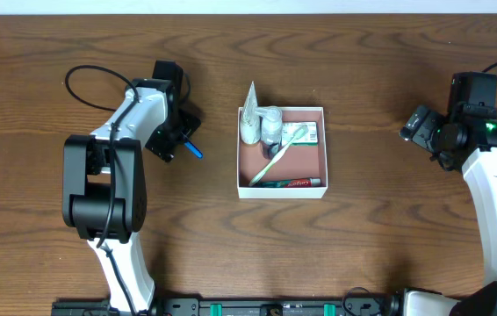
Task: Pack container
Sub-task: 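Lower the left gripper onto the blue razor handle and grasp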
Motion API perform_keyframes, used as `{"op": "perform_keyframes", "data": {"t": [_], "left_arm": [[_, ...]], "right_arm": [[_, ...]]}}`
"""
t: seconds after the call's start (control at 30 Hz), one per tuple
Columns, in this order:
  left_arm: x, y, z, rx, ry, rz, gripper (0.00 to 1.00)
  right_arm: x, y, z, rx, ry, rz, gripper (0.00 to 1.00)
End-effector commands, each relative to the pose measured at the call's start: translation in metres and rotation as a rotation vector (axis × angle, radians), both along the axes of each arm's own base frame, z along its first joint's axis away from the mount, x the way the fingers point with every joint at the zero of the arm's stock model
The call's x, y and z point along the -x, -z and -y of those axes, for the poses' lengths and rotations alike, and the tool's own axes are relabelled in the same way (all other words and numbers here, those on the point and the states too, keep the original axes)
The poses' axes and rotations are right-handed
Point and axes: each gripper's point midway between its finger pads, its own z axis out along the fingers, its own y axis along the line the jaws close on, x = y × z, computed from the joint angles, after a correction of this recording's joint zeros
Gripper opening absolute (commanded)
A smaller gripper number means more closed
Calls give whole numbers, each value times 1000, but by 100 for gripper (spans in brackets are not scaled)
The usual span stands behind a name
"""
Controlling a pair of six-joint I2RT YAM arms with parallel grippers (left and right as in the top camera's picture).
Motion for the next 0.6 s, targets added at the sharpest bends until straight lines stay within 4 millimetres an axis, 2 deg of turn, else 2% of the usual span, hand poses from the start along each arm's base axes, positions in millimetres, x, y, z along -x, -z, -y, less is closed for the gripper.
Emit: {"op": "perform_keyframes", "data": {"t": [0.0,0.03,0.13,0.23,0.37,0.57], "left_arm": [[6,23,-3,-11,90,-47,68],[6,23,-3,-11,94,-46,64],[6,23,-3,-11,97,-47,41],[7,23,-3,-11,97,-48,36],[6,23,-3,-8,97,-47,22],[2,20,12,74,115,-24,19]], "right_arm": [[-2,-10,3,7,14,30,99],[-2,-10,3,7,14,30,99],[-2,-10,3,7,14,30,99],[-2,-10,3,7,14,30,99],[-2,-10,3,7,14,30,99],[-2,-10,3,7,14,30,99]]}}
